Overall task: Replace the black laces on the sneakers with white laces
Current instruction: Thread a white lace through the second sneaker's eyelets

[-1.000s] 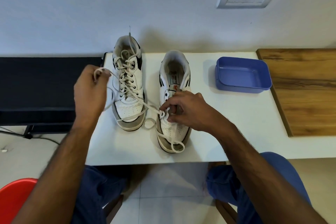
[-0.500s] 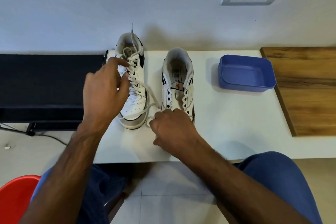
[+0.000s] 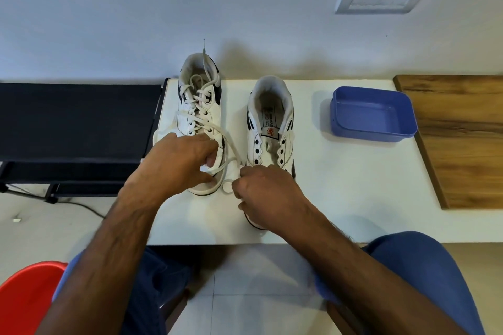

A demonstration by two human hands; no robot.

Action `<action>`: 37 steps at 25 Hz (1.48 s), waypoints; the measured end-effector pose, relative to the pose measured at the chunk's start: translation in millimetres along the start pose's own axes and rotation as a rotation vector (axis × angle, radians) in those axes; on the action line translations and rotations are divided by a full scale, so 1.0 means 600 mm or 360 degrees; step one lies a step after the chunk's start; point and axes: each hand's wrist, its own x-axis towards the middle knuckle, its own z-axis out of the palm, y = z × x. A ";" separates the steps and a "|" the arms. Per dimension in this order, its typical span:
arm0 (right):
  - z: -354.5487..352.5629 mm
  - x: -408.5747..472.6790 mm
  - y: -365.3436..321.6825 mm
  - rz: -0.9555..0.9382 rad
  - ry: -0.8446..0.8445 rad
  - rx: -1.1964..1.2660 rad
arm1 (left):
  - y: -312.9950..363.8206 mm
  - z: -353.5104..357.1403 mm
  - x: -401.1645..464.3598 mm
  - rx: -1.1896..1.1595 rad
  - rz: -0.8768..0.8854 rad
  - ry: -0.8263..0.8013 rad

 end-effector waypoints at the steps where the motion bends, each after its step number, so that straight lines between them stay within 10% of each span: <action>1: 0.001 0.001 0.004 -0.0007 -0.0006 0.0012 | 0.007 -0.001 0.002 0.0025 -0.0066 -0.0055; 7: -0.009 0.000 0.031 -0.0086 -0.0134 0.0298 | 0.007 -0.010 -0.008 -0.0104 0.0027 -0.0141; 13: -0.074 -0.028 0.123 0.0130 0.0487 0.1469 | 0.039 -0.059 -0.022 -0.1917 0.0312 0.0386; 17: -0.089 -0.034 0.113 -0.0098 0.0478 0.1840 | 0.092 -0.046 0.004 -0.2322 0.0263 0.0656; 27: -0.079 -0.035 0.135 -0.0083 0.0407 0.2124 | 0.077 -0.036 -0.002 -0.2076 0.0377 0.0621; 33: -0.043 -0.035 0.174 0.0270 0.0259 0.1279 | 0.097 -0.010 0.024 -0.1853 0.0271 0.0769; 37: -0.028 -0.025 0.160 0.0451 0.0261 0.1122 | 0.104 0.027 0.032 -0.1071 0.0415 0.0578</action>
